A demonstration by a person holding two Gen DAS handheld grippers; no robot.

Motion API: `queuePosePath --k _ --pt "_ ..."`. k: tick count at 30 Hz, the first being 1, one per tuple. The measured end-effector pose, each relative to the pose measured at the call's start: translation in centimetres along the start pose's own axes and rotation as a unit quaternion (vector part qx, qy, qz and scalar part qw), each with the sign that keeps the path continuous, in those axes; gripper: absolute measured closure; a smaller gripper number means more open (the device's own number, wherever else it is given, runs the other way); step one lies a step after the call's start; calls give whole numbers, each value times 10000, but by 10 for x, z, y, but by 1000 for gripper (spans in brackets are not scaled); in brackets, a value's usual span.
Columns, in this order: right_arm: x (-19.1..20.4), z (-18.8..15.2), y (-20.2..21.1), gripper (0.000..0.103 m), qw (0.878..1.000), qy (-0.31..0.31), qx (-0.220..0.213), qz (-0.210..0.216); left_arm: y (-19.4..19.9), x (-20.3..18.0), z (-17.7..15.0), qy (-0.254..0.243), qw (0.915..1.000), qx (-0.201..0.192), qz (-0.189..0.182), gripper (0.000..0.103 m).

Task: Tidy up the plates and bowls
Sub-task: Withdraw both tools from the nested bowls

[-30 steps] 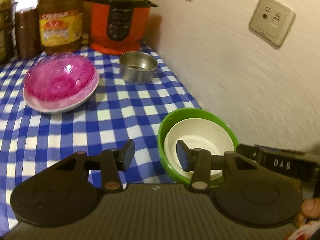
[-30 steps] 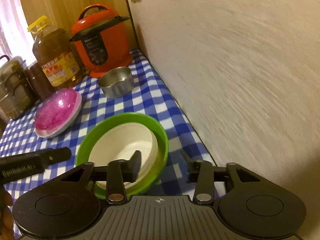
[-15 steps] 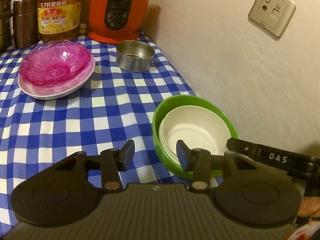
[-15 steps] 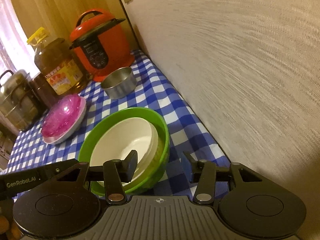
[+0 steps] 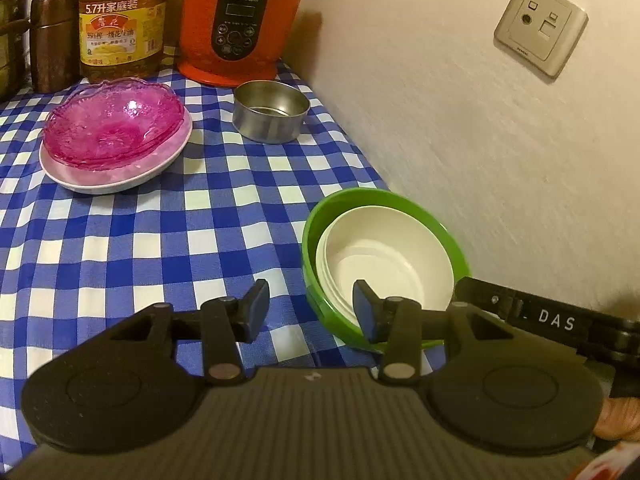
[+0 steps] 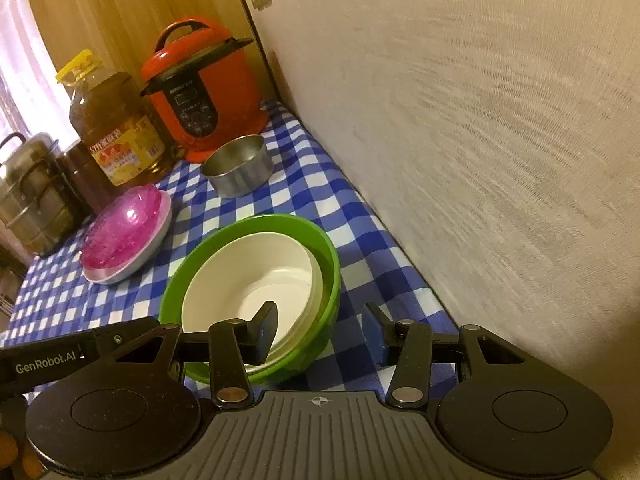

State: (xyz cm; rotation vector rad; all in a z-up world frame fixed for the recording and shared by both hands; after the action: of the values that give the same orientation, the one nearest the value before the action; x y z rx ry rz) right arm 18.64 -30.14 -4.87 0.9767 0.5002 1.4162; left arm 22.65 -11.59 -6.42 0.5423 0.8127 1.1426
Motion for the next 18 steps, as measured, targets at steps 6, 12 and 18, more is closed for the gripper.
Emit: queuePosePath --k 6,12,18 --pt "11 -6 12 56 9999 141 34 -81 9 0 -3 87 10000 5 17 61" --pt "20 -11 20 55 9997 190 102 -85 19 0 -8 85 9999 83 99 61" --pt "28 -12 25 53 9994 279 181 -124 28 -1 -13 58 9998 130 148 61"
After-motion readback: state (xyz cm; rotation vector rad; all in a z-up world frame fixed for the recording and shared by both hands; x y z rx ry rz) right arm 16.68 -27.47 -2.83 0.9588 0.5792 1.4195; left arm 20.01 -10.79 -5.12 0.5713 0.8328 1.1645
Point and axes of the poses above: each gripper's, at about its wrist camera, not at the fingertips, and y roughly against the way its jaws point, x to its left, z to its top, the point moved 3 cm from there along -y, roughly the way its jaws point, and after that the axes turned 3 degrees about x, right-handed, at the moved point
